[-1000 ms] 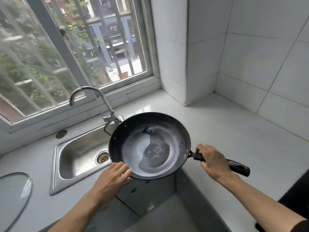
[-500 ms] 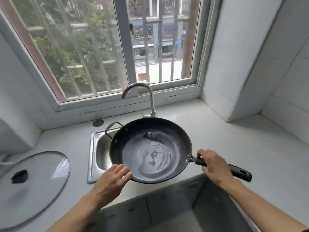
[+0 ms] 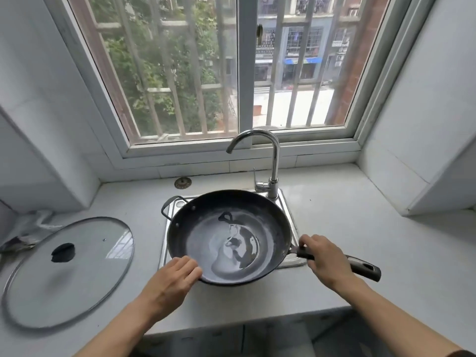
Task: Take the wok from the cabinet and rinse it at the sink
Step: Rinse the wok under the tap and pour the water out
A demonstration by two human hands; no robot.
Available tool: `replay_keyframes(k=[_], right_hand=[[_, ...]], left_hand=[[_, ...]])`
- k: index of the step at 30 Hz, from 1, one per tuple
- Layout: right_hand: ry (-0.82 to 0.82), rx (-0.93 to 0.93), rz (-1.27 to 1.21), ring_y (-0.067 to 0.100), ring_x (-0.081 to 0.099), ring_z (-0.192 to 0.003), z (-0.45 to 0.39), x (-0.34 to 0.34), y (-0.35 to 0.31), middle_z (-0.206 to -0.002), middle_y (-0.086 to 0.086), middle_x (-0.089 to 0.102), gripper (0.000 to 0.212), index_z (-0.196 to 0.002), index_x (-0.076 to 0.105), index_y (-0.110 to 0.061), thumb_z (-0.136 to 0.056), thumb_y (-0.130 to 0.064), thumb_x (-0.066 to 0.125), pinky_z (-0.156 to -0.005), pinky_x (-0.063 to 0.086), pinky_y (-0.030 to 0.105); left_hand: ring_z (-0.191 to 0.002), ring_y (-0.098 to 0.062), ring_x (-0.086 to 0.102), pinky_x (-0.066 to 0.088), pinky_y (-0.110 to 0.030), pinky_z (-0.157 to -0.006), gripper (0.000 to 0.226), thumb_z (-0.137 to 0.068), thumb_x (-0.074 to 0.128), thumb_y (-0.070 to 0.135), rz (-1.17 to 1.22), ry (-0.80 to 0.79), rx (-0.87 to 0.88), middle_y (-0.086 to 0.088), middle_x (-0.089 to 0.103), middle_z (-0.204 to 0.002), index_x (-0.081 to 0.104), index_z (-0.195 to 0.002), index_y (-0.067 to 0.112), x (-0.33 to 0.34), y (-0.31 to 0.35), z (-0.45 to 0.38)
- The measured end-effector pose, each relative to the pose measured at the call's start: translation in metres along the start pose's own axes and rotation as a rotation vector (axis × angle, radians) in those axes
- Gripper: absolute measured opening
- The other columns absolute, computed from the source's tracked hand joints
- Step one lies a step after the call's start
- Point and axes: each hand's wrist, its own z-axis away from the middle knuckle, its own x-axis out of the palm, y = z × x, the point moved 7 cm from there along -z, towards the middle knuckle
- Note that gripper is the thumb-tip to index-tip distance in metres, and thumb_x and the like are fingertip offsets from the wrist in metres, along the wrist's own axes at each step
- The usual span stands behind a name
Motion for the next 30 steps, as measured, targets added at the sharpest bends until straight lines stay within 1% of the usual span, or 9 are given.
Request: replay_keyframes(k=[2,3,6,14,17,22,24,30], right_hand=[[-0.02,-0.013,-0.016,0.022,0.052,-0.091,-0.02,0.007,0.002,-0.092,-0.005,0.053,0.034,-0.102,0.05,-0.025,-0.075,-0.007,0.059,-0.069,0.047,0.036],[-0.029,-0.017,-0.026,0.022,0.052,-0.091,-0.03,0.01,0.004,-0.092,-0.005,0.053,0.034,-0.102,0.05,-0.025,-0.074,-0.007,0.058,-0.069,0.047,0.036],[-0.053,-0.042,-0.038,0.022,0.053,-0.09,-0.057,0.022,0.01,-0.09,-0.006,0.052,0.036,-0.102,0.049,-0.026,-0.073,-0.006,0.057,-0.065,0.046,0.035],[-0.12,-0.089,-0.067,0.024,0.055,-0.091,-0.106,0.042,0.018,-0.092,-0.005,0.054,0.037,-0.103,0.05,-0.027,-0.074,-0.006,0.061,-0.067,0.049,0.036],[-0.137,-0.093,-0.052,0.023,0.054,-0.091,-0.118,0.047,0.018,-0.092,-0.005,0.052,0.037,-0.103,0.049,-0.028,-0.075,-0.007,0.062,-0.067,0.048,0.036],[-0.153,-0.088,-0.046,0.023,0.054,-0.092,-0.128,0.056,0.014,-0.095,-0.005,0.053,0.037,-0.104,0.049,-0.027,-0.075,-0.008,0.062,-0.07,0.048,0.036],[-0.16,-0.093,-0.044,0.023,0.054,-0.094,-0.13,0.059,0.013,-0.097,-0.004,0.054,0.036,-0.104,0.049,-0.026,-0.075,-0.009,0.062,-0.071,0.048,0.036],[-0.181,-0.09,-0.049,0.022,0.054,-0.095,-0.134,0.067,0.015,-0.099,-0.005,0.055,0.039,-0.103,0.049,-0.026,-0.072,-0.007,0.063,-0.072,0.049,0.036]], left_hand=[[-0.072,-0.019,0.054,0.047,-0.027,-0.064,0.013,-0.085,0.057,0.005,-0.005,-0.008,-0.024,0.002,0.058,-0.083,0.062,-0.085,0.018,0.003,-0.007,-0.007],[-0.072,-0.019,0.054,0.047,-0.027,-0.064,0.013,-0.083,0.06,0.005,-0.004,-0.024,-0.038,0.002,0.058,-0.083,0.062,-0.084,0.018,0.006,-0.01,-0.012],[-0.071,-0.019,0.054,0.047,-0.027,-0.063,0.024,-0.071,0.071,-0.001,-0.006,-0.057,-0.093,0.003,0.057,-0.082,0.062,-0.082,0.018,0.015,-0.022,-0.024],[-0.071,-0.02,0.053,0.048,-0.029,-0.062,0.021,-0.075,0.071,0.001,0.027,-0.093,-0.187,0.002,0.056,-0.082,0.06,-0.082,0.017,0.045,-0.039,-0.037],[-0.072,-0.02,0.054,0.047,-0.029,-0.063,0.019,-0.078,0.069,0.003,0.037,-0.093,-0.193,0.003,0.056,-0.083,0.06,-0.083,0.018,0.054,-0.046,-0.039],[-0.07,-0.019,0.051,0.044,-0.028,-0.062,0.018,-0.079,0.052,0.003,0.021,-0.095,-0.187,0.003,0.055,-0.081,0.059,-0.082,0.02,0.062,-0.055,-0.039],[-0.07,-0.019,0.051,0.044,-0.027,-0.061,0.02,-0.079,0.048,0.004,0.027,-0.096,-0.188,0.004,0.055,-0.081,0.059,-0.082,0.02,0.064,-0.058,-0.039],[-0.067,-0.019,0.05,0.044,-0.028,-0.06,0.02,-0.078,0.051,0.0,0.036,-0.084,-0.185,0.003,0.053,-0.077,0.058,-0.078,0.019,0.07,-0.06,-0.041]])
